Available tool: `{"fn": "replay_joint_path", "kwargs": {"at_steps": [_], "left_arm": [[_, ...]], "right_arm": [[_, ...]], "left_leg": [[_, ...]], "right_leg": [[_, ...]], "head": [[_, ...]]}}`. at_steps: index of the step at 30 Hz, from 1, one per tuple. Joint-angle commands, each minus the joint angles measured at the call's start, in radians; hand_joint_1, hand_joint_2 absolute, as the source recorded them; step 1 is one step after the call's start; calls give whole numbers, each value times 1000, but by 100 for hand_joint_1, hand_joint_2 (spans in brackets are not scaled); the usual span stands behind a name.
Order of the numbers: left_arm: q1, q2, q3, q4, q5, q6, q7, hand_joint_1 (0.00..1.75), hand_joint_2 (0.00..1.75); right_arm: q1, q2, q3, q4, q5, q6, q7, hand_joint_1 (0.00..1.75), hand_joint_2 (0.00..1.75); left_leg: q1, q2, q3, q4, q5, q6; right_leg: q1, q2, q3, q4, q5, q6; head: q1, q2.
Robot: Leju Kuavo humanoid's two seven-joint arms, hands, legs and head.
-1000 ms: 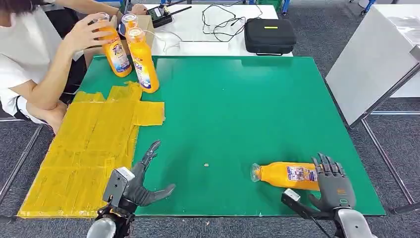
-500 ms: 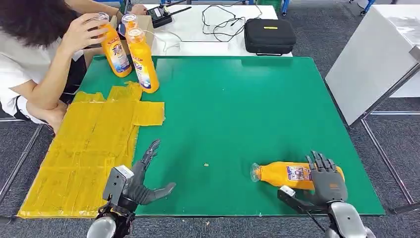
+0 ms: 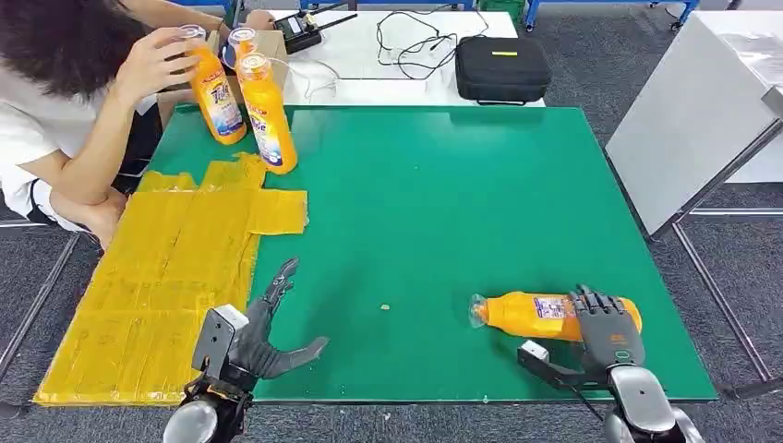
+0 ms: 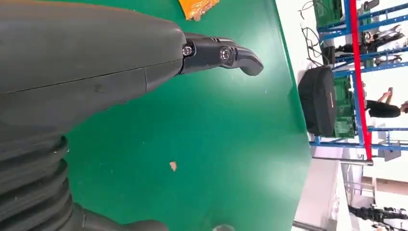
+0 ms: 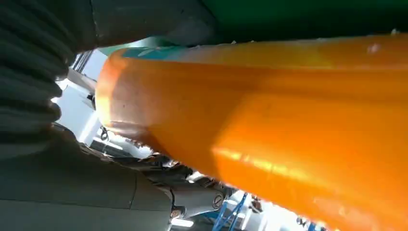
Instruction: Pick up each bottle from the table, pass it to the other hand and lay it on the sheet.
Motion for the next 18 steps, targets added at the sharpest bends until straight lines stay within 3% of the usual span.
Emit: {"fn": "replay_joint_path", "kwargs": {"at_steps": [1,18], "left_arm": [[-43,-2,-12,83,6,-7,6,0,175],[-54,1,-19,94,13,-11,5,0,175]], "right_arm": [[5,-41,72,145,-33,73,-2,157,175],[-3,-41,89,183,-78,86,-21,161,175]], "left_leg": [[1,-2,6,0,-2,0],[1,-4,15,-2,-7,0]], "right_leg": [[1,-4,5,-2,-3,0],[1,-5,15,-5,-7,3]], "head": [[0,0],[0,0]]}}
